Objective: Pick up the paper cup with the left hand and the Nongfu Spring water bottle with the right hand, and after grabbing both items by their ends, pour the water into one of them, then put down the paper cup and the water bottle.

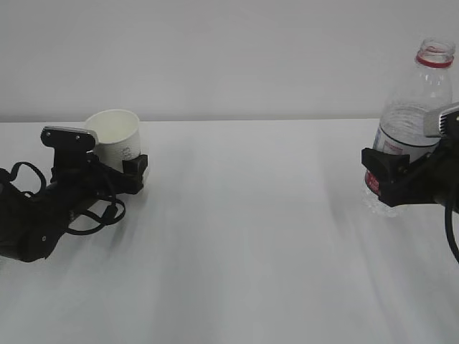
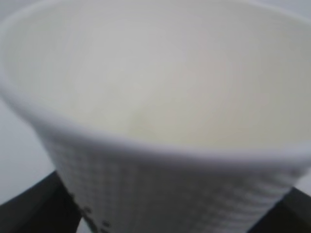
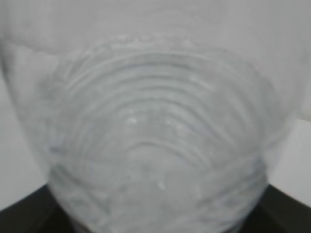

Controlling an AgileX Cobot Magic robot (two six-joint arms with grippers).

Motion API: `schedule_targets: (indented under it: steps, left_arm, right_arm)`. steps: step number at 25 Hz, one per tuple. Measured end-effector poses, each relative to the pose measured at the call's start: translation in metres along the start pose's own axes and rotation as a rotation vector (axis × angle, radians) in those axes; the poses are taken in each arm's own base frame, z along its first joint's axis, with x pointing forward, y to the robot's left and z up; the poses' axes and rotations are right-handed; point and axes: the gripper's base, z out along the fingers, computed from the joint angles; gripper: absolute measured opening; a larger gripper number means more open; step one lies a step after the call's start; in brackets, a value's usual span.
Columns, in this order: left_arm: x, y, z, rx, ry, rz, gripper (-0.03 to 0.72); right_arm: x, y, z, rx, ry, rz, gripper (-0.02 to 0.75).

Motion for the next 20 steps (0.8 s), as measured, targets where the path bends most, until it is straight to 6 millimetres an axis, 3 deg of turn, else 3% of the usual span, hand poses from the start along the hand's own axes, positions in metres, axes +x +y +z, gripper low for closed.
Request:
schedule_targets:
  steps: [7,16,20]
  left_arm:
    - [0.0002,0.0001,0.0000,-0.001,0.003,0.000,0.596]
    - [-0.0001,-0.0033,-0.0004,0.037,-0.004,0.019,0.587]
    - [0.0039,-0.0062,-0.0100,0.073,0.005,0.037,0.587]
  right_arm:
    - [0.0000,0.0000,0.0000,0.000,0.000,0.000,0.528]
    - [0.0002,0.0000,0.0000,0.000,0.002,0.000,0.528]
    - [0.0002,0.0001,0.0000,-0.001,0.002,-0.001,0.528]
